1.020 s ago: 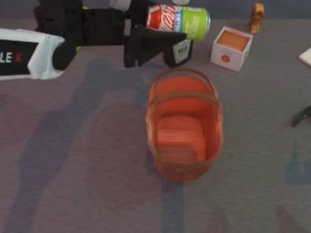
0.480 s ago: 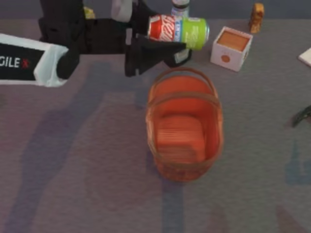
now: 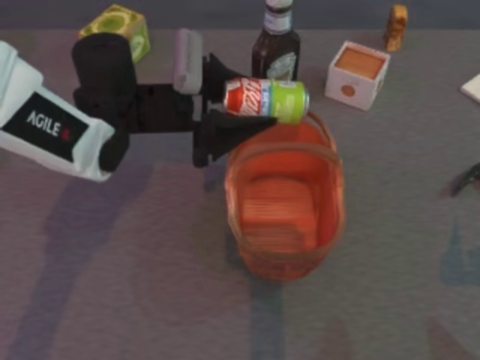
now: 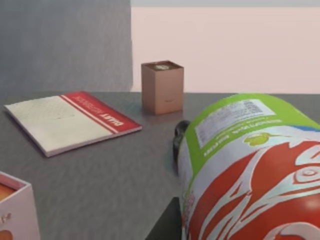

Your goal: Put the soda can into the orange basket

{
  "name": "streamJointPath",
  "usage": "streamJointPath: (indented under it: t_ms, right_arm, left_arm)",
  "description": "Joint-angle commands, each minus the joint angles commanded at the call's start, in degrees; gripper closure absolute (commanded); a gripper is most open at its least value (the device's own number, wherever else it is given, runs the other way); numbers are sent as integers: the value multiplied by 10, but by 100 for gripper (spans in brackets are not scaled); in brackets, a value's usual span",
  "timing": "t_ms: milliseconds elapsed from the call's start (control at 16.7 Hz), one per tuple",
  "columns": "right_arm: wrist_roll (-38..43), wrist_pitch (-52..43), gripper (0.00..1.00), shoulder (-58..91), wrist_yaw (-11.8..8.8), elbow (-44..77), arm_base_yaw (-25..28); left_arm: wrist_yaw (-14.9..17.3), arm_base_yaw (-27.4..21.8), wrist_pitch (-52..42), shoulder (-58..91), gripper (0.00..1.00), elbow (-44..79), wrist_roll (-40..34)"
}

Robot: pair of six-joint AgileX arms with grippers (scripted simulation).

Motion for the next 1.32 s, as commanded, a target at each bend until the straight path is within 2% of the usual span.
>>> streamJointPath:
  t_ms: [180,960,1320]
  right_arm:
    - [0,0,0,0,0,0,0]
    - [0,0,0,0,0,0,0]
    - [0,0,0,0,0,0,0]
  left_arm:
    - [0,0,0,0,100,0,0]
    - [0,0,0,0,2,0,0]
    - [0,0,0,0,0,0,0]
